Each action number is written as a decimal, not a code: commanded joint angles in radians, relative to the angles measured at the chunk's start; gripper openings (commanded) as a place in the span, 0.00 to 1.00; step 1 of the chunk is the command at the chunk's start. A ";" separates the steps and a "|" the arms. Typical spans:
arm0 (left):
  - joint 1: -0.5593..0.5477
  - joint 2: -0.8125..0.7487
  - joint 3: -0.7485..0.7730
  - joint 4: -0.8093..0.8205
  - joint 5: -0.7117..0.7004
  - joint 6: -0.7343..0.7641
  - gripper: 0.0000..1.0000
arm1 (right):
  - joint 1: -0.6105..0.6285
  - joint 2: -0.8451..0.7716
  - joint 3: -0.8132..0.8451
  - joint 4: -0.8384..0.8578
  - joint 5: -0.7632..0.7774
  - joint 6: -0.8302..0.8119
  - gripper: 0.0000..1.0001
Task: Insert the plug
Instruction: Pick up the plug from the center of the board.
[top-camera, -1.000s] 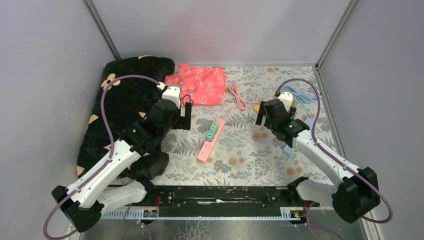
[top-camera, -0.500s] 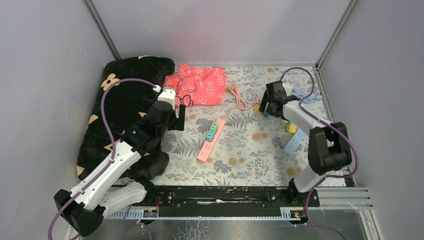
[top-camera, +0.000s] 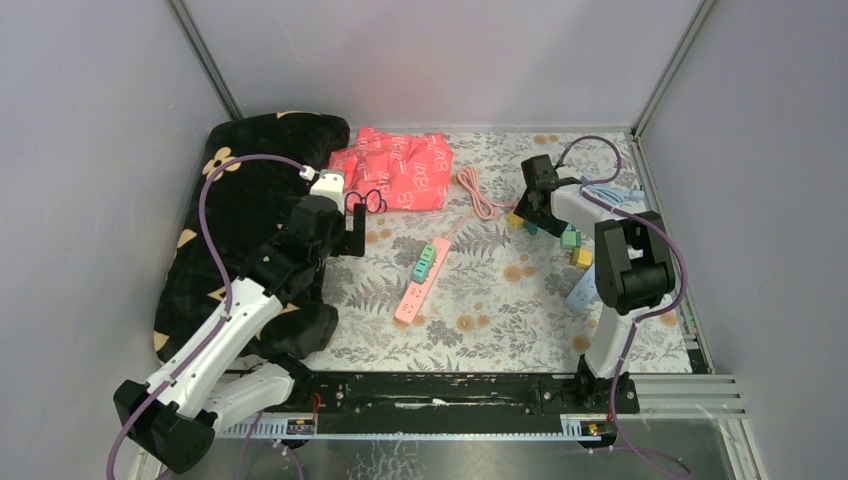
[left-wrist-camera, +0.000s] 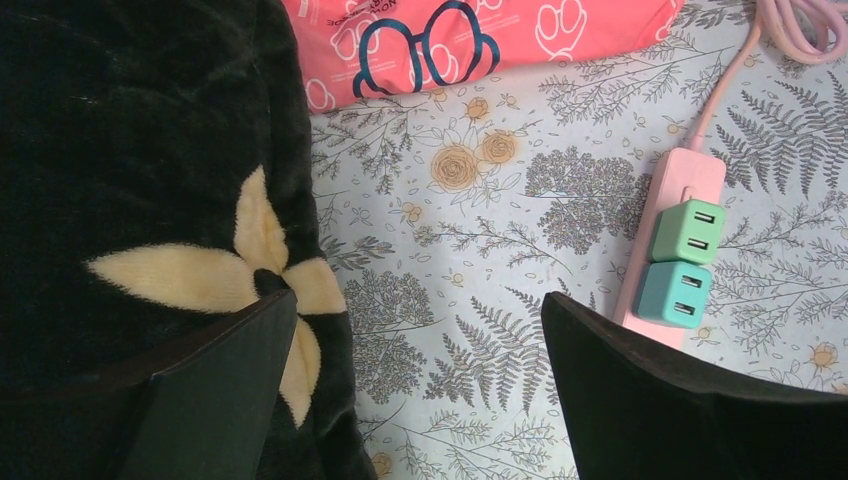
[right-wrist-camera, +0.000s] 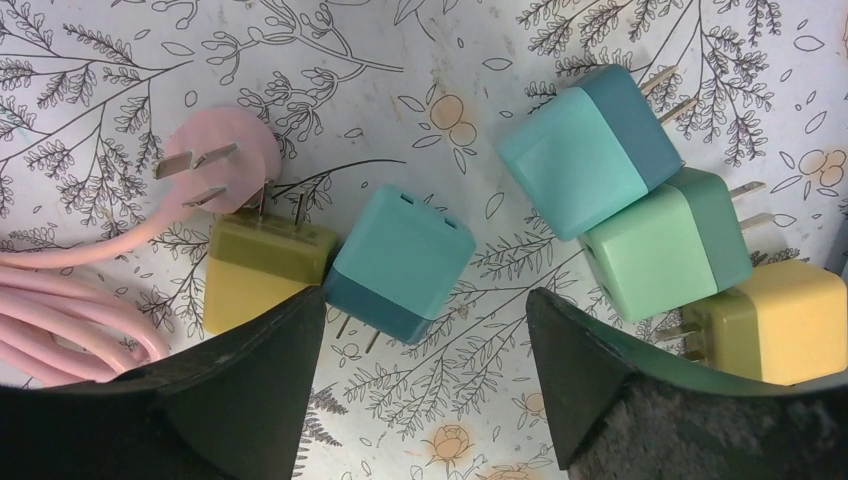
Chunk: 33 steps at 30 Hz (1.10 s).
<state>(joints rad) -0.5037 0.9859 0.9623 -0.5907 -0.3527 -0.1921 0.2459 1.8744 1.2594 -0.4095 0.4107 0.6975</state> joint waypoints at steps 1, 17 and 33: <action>0.011 0.004 -0.011 0.055 0.023 -0.006 1.00 | -0.007 -0.006 -0.004 0.018 0.048 0.050 0.79; 0.017 0.013 -0.011 0.056 0.057 -0.007 1.00 | -0.028 -0.077 -0.078 0.065 -0.020 -0.085 0.79; 0.019 0.020 -0.013 0.055 0.066 -0.007 1.00 | -0.059 -0.006 -0.075 0.171 -0.144 -0.340 0.73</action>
<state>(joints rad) -0.4923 1.0004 0.9619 -0.5907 -0.2966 -0.1925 0.1986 1.8435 1.1728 -0.2745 0.3180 0.4191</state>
